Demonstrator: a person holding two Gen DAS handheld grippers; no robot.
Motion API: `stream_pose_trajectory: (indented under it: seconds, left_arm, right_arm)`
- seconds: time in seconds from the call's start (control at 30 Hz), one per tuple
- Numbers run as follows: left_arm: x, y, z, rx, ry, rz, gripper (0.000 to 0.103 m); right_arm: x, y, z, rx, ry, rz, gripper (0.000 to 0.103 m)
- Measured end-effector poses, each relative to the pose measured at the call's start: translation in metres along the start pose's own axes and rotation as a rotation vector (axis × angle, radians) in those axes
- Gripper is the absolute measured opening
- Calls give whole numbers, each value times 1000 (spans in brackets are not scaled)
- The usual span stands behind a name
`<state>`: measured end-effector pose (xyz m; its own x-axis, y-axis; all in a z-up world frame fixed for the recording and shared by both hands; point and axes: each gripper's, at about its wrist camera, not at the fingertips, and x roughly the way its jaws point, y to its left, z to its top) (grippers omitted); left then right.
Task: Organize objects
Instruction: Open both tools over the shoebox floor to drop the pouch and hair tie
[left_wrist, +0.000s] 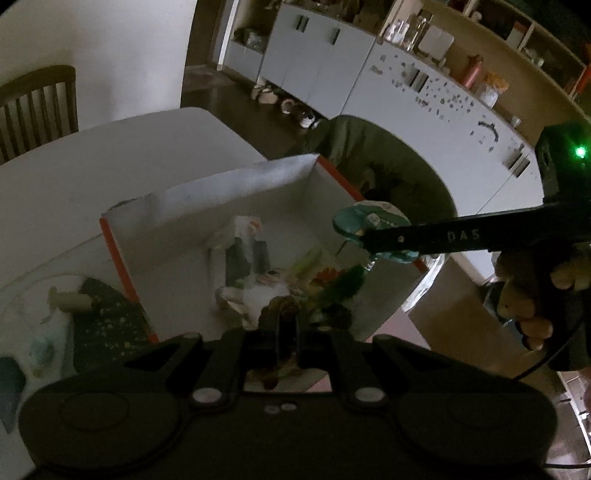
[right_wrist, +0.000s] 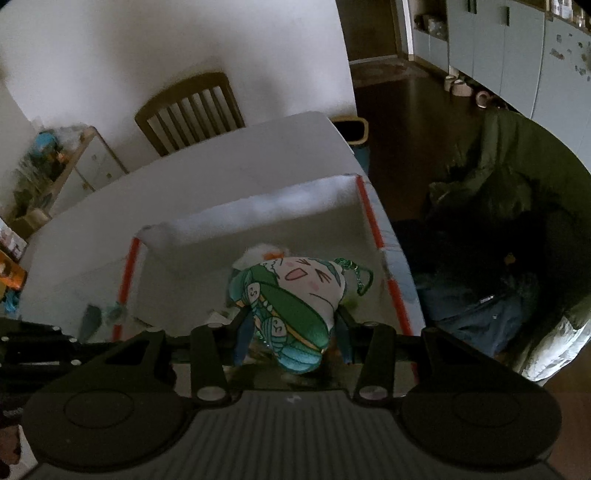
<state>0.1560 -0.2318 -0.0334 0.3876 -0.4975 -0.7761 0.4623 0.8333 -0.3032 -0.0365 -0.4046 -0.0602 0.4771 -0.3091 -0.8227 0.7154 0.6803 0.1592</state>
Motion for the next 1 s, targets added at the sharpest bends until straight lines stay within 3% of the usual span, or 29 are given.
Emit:
stream_pose_trajectory:
  seconds: [0.57,1.0]
  left_arm:
    - [52,19,21,5,90,159,6]
    - [85,20,14,75,178,200,6]
  right_arm:
    - [48,-6,-19,-97,105,4,47]
    - [47,-2,-23,-138,109,-30,49]
